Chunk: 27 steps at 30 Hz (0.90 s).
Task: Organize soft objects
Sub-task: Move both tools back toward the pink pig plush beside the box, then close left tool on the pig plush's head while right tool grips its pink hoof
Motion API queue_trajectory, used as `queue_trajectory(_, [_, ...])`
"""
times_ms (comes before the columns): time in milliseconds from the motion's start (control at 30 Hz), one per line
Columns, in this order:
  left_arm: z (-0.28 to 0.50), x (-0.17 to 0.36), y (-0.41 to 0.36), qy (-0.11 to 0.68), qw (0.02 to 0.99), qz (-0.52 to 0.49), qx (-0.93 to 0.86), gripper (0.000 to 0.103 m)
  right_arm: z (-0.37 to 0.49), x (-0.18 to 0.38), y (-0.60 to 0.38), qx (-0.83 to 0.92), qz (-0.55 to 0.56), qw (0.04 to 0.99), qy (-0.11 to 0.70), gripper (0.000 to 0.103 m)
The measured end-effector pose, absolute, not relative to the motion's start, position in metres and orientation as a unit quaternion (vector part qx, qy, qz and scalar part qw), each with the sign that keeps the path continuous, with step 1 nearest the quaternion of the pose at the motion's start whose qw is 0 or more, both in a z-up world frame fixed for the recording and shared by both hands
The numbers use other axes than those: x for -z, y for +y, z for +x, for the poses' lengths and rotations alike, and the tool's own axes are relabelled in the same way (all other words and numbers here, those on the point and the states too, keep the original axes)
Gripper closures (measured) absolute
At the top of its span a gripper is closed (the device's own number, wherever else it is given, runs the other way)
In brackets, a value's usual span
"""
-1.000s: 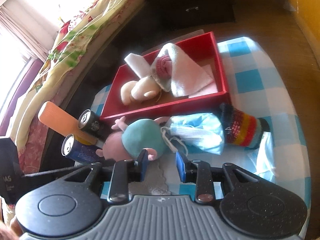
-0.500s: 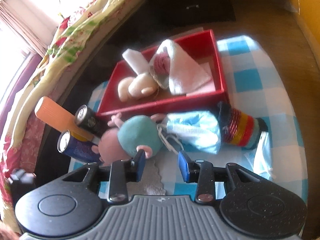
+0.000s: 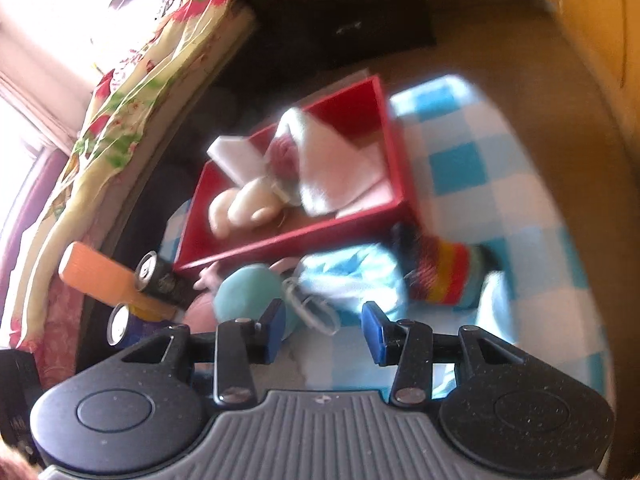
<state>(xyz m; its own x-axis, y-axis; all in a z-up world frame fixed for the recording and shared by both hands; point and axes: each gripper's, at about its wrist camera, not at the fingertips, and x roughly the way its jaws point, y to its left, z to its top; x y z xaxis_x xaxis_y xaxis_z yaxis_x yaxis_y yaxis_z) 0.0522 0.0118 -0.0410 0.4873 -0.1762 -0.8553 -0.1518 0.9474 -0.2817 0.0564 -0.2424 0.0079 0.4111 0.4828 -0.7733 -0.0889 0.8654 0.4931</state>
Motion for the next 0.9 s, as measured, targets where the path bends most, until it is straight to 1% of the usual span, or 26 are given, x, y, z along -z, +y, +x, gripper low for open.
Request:
queue_trajectory(167, [0.062, 0.040, 0.029, 0.492, 0.853, -0.173, -0.032, 0.068, 0.062, 0.007, -0.208, -0.191, 0.176, 0.808, 0.528, 0.083])
queue_trajectory(200, [0.064, 0.041, 0.031, 0.490, 0.853, -0.178, -0.034, 0.066, 0.064, 0.010, -0.204, -0.193, 0.182, 0.805, 0.531, 0.083])
queue_trajectory(267, [0.070, 0.042, 0.037, 0.487, 0.853, -0.184, -0.033, 0.058, 0.067, 0.015, -0.197, -0.198, 0.190, 0.799, 0.534, 0.083])
queue_trajectory(300, [0.072, 0.043, 0.040, 0.485, 0.854, -0.186, -0.035, 0.052, 0.068, 0.017, -0.193, -0.198, 0.188, 0.798, 0.537, 0.083])
queue_trajectory(467, [0.083, 0.052, 0.041, 0.488, 0.852, -0.181, -0.047, 0.046, 0.072, 0.036, -0.177, -0.194, 0.181, 0.793, 0.548, 0.082])
queue_trajectory(533, [0.088, 0.060, 0.042, 0.495, 0.846, -0.195, -0.044, 0.040, 0.075, 0.043, -0.177, -0.186, 0.179, 0.797, 0.547, 0.082])
queue_trajectory(567, [0.090, 0.062, 0.042, 0.495, 0.843, -0.207, -0.043, 0.039, 0.076, 0.045, -0.178, -0.183, 0.184, 0.796, 0.547, 0.082])
queue_trajectory(600, [0.092, 0.064, 0.043, 0.494, 0.842, -0.213, -0.043, 0.038, 0.076, 0.046, -0.180, -0.183, 0.193, 0.794, 0.546, 0.085])
queue_trajectory(633, [0.095, 0.066, 0.042, 0.494, 0.842, -0.211, -0.043, 0.036, 0.077, 0.047, -0.181, -0.189, 0.201, 0.792, 0.545, 0.093])
queue_trajectory(667, [0.099, 0.067, 0.039, 0.496, 0.843, -0.206, -0.043, 0.034, 0.077, 0.047, -0.183, -0.194, 0.210, 0.788, 0.545, 0.097])
queue_trajectory(700, [0.102, 0.070, 0.036, 0.500, 0.842, -0.199, -0.044, 0.028, 0.077, 0.047, -0.184, -0.197, 0.217, 0.784, 0.548, 0.102])
queue_trajectory(733, [0.102, 0.074, 0.033, 0.500, 0.842, -0.196, -0.048, 0.025, 0.077, 0.048, -0.184, -0.200, 0.221, 0.780, 0.550, 0.103])
queue_trajectory(767, [0.102, 0.075, 0.032, 0.498, 0.842, -0.201, -0.051, 0.025, 0.077, 0.048, -0.183, -0.200, 0.218, 0.780, 0.552, 0.103])
queue_trajectory(833, [0.101, 0.074, 0.031, 0.498, 0.841, -0.205, -0.047, 0.031, 0.076, 0.050, -0.182, -0.200, 0.212, 0.777, 0.558, 0.103])
queue_trajectory(900, [0.098, 0.071, 0.029, 0.496, 0.844, -0.198, -0.043, 0.034, 0.076, 0.053, -0.182, -0.204, 0.213, 0.772, 0.563, 0.103])
